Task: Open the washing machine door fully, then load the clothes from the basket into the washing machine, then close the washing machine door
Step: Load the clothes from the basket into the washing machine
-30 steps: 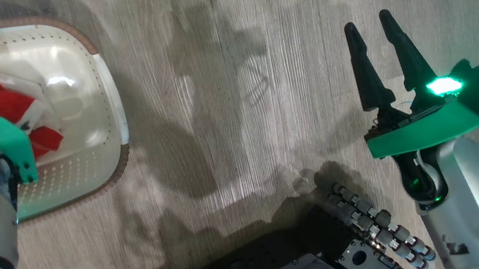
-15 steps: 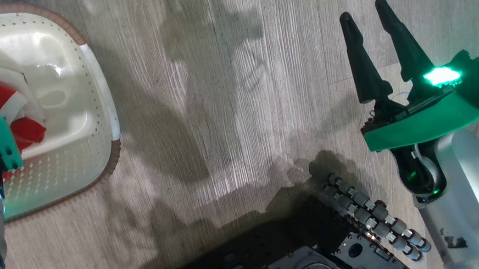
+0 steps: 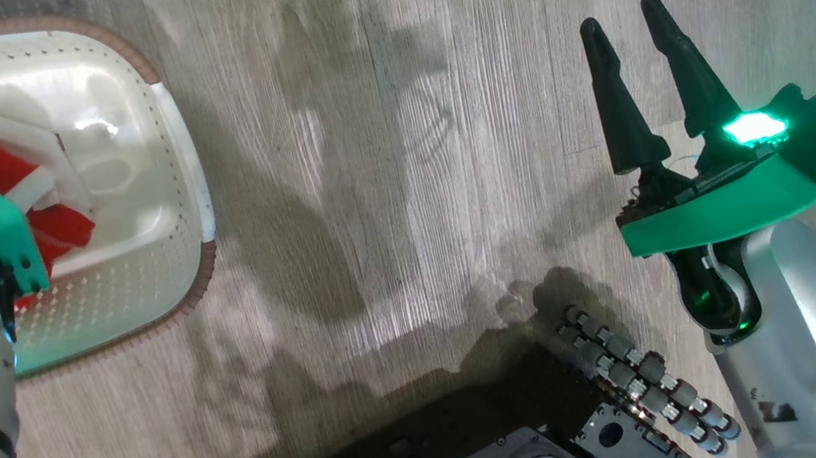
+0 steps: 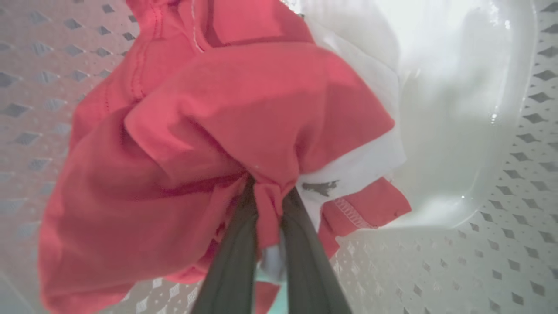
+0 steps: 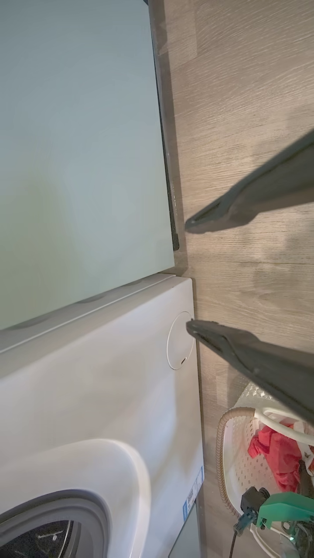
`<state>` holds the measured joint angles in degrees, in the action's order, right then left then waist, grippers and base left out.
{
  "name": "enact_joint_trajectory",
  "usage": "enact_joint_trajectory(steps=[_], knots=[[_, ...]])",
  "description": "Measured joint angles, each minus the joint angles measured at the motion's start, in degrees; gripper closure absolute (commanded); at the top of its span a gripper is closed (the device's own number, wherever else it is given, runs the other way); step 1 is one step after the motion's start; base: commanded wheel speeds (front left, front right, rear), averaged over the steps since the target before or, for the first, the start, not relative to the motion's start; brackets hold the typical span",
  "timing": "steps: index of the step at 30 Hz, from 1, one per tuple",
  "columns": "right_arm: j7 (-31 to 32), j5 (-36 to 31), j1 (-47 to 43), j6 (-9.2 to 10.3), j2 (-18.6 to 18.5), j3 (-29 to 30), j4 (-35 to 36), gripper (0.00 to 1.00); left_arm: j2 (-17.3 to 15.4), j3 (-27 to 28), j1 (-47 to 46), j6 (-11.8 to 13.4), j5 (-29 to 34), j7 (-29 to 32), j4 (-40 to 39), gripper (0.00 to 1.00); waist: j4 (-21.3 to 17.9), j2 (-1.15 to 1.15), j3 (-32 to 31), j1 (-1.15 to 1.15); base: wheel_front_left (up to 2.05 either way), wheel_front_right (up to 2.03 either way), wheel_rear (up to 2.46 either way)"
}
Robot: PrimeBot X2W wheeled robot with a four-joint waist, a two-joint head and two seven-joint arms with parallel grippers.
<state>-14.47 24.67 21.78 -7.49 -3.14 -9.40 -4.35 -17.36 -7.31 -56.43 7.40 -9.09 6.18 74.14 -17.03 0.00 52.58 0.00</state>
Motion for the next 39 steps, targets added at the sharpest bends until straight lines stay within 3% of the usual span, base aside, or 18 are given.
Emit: enact_joint_trajectory(steps=[16,32,39], knots=[[0.0,-2.1,-0.3,0.00,0.0,1.6,-0.6,0.00,3.0,-2.2,5.6,-1.3,0.0,-6.0,0.2,1.00,1.3,0.00,-9.2,0.00,0.00,0.00,0.00],[0.0,-3.5,-5.0,0.00,0.0,2.5,-2.6,0.00,5.3,-5.3,13.8,-1.5,0.0,-18.7,0.3,1.00,4.2,0.00,-22.9,0.00,0.00,0.00,0.00],[0.0,-4.0,-6.3,0.00,0.0,3.0,-3.3,0.00,6.0,-6.0,16.8,-1.1,0.0,-20.4,-3.8,1.00,5.9,0.00,-27.9,0.00,0.00,0.00,0.00]])
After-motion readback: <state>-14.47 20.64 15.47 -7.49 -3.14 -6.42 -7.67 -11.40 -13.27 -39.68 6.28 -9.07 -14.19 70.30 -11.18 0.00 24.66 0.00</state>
